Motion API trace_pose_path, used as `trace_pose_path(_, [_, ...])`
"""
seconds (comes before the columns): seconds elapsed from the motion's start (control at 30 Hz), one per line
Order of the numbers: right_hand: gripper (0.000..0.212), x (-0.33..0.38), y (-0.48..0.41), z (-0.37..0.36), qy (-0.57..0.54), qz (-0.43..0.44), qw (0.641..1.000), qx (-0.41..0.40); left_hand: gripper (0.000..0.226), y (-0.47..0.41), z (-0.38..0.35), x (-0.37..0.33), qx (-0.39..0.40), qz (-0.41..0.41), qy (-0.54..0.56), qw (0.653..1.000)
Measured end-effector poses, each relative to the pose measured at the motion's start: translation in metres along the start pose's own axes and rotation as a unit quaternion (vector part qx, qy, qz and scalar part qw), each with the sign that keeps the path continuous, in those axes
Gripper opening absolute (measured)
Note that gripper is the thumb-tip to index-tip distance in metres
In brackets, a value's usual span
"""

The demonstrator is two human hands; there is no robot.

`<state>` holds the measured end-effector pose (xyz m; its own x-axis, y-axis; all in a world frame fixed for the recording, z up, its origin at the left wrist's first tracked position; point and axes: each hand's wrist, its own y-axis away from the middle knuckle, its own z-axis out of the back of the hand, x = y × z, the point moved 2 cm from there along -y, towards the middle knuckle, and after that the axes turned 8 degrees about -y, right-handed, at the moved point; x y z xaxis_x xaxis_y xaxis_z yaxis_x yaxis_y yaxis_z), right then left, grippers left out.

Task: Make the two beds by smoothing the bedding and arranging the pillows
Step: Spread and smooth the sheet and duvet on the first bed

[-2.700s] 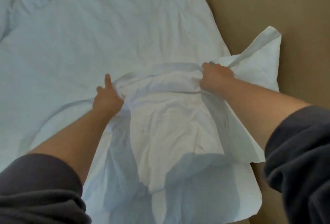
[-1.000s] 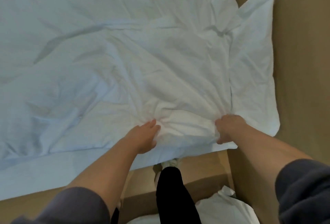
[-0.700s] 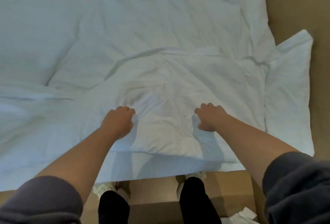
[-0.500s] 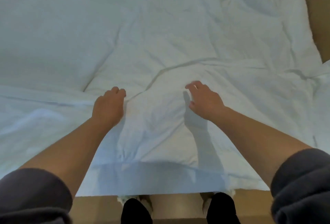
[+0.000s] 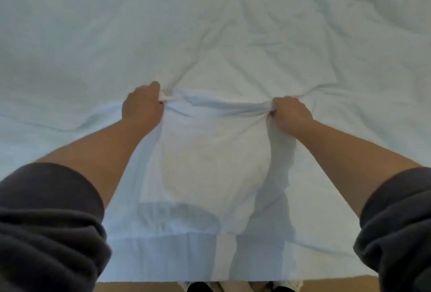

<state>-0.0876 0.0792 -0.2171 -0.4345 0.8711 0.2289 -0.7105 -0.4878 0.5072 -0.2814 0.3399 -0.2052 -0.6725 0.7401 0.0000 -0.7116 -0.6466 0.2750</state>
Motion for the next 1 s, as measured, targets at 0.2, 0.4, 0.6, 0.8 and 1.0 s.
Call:
trace_pose_path(0.2, [0.041, 0.055, -0.045, 0.044, -0.188, 0.093, 0.968, -0.138, 0.066, -0.052, 0.056, 0.007, -0.021, 0.049, 0.133, 0.99])
trace_pose_path(0.4, [0.068, -0.003, 0.026, -0.098, 0.087, 0.024, 0.996, -0.023, 0.078, 0.044, -0.096, -0.038, 0.099, -0.04, -0.018, 0.994])
trace_pose_path(0.6, [0.065, -0.028, 0.001, -0.144, 0.087, 0.029, 0.996, 0.008, 0.073, 0.042, -0.153, -0.042, 0.085, -0.05, -0.082, 0.992])
trace_pose_path(0.8, [0.079, -0.045, 0.097, -0.134, 0.032, 0.076, 0.994, 0.07, 0.07, 0.118, -0.118, -0.056, 0.171, -0.147, 0.008, 0.974])
trace_pose_path(1.0, [0.116, -0.114, 0.206, -0.161, 0.176, 0.048, 0.979, 0.094, 0.087, 0.208, -0.131, -0.072, 0.036, -0.454, -0.139, 0.879])
